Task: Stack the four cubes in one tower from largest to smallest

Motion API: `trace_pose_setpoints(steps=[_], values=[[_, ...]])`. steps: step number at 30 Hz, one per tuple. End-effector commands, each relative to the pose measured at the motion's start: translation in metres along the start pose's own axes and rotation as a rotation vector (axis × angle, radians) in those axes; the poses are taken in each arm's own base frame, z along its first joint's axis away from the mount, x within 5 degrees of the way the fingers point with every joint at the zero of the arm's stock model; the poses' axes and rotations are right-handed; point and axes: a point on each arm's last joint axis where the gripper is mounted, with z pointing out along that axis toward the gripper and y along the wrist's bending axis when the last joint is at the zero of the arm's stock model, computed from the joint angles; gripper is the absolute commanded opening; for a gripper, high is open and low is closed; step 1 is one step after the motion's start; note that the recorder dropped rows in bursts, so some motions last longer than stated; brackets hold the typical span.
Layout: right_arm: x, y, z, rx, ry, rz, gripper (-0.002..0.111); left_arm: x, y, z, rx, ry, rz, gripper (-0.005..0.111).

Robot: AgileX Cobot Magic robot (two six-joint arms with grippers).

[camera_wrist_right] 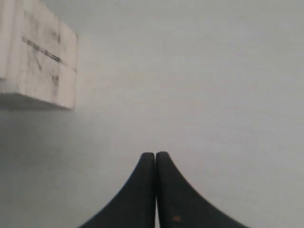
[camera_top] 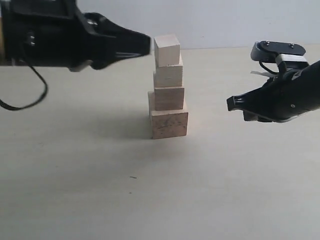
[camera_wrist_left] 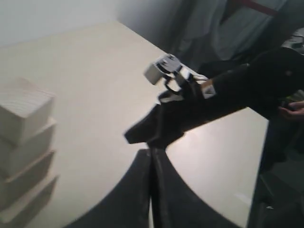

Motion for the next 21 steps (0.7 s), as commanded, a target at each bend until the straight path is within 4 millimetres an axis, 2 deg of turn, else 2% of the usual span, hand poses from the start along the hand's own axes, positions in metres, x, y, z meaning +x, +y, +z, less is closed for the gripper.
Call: trace_pose_setpoints(steps=[1, 6, 14, 21], values=[[-0.002, 0.004, 0.007, -0.065, -0.034, -0.023, 0.000, 0.014, -0.018, 0.040, 0.092, 0.037, -0.019, 0.000], [0.001, 0.009, 0.013, -0.134, 0.001, -0.048, 0.000, 0.019, -0.020, 0.063, -0.010, 0.053, -0.019, 0.000], [0.000, 0.009, 0.013, -0.128, -0.008, -0.048, 0.000, 0.006, 0.002, 0.061, -0.294, 0.007, 0.037, 0.000], [0.000, 0.008, 0.013, -0.126, -0.011, -0.048, 0.000, 0.010, 0.012, 0.063, -0.366, 0.026, 0.066, 0.000]])
